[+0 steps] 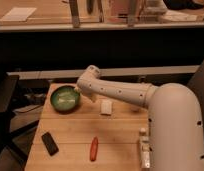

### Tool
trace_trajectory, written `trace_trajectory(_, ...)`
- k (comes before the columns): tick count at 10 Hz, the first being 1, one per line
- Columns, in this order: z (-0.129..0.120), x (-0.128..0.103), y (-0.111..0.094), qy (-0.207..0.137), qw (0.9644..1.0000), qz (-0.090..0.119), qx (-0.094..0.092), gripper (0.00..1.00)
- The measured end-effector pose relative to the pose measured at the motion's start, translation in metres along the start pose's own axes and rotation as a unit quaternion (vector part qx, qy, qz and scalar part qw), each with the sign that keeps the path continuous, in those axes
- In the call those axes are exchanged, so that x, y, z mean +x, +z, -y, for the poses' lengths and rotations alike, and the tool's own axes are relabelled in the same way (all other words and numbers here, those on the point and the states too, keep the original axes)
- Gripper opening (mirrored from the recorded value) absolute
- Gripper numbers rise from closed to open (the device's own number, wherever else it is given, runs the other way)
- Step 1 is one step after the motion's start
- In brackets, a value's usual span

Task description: Drag the ceramic bowl in a circle

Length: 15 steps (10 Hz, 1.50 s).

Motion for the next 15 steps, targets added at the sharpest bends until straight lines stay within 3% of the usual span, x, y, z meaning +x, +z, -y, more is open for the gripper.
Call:
trace_trajectory(3,-0.005,-0.003,0.017,-0.008,1.0,0.006,0.001,0.8)
trace_trajectory(15,-0.009,-0.025,0.043,-0.034,0.9991,0.024,0.002,0.8)
